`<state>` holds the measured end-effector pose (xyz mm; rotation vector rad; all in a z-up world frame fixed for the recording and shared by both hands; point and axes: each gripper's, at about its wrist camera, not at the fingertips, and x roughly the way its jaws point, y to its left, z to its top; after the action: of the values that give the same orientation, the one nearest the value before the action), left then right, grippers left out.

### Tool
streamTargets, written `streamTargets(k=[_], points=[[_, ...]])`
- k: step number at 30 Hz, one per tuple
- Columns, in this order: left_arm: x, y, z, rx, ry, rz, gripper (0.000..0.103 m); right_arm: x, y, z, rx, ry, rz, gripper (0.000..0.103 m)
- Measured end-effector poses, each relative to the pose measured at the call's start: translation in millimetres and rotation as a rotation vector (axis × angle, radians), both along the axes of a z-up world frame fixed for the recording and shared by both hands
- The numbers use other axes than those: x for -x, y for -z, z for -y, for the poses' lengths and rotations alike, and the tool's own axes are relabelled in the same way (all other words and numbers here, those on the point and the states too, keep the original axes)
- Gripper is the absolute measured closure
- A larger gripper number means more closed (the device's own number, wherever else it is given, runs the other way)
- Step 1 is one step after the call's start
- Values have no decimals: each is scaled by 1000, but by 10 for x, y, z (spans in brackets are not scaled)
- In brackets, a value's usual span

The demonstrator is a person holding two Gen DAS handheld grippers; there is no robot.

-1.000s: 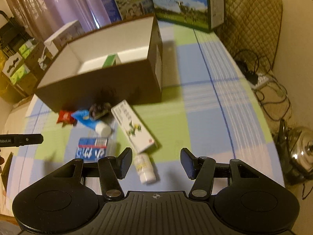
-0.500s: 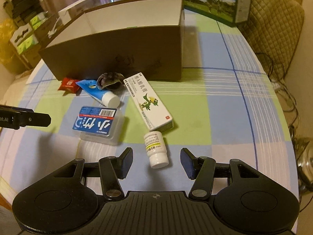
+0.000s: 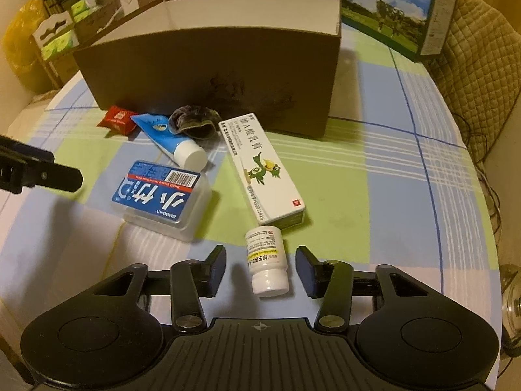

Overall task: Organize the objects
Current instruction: 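Grasp the white pill bottle with the right tool while the left grasps the blue floss box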

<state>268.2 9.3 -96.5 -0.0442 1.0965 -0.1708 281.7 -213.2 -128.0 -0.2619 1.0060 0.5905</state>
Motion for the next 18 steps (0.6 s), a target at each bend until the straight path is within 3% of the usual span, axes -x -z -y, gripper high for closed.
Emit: streamTargets(k=[5, 8, 18], points=[[-33, 33, 70, 7, 9, -14, 20, -18, 64, -24, 20, -14, -3, 67], [-56, 45, 146, 16, 23, -24, 20, -15, 84, -1, 13, -18, -9, 79], [-200, 71, 519, 53, 97, -46, 19, -12, -122, 340, -75, 77, -10, 79]])
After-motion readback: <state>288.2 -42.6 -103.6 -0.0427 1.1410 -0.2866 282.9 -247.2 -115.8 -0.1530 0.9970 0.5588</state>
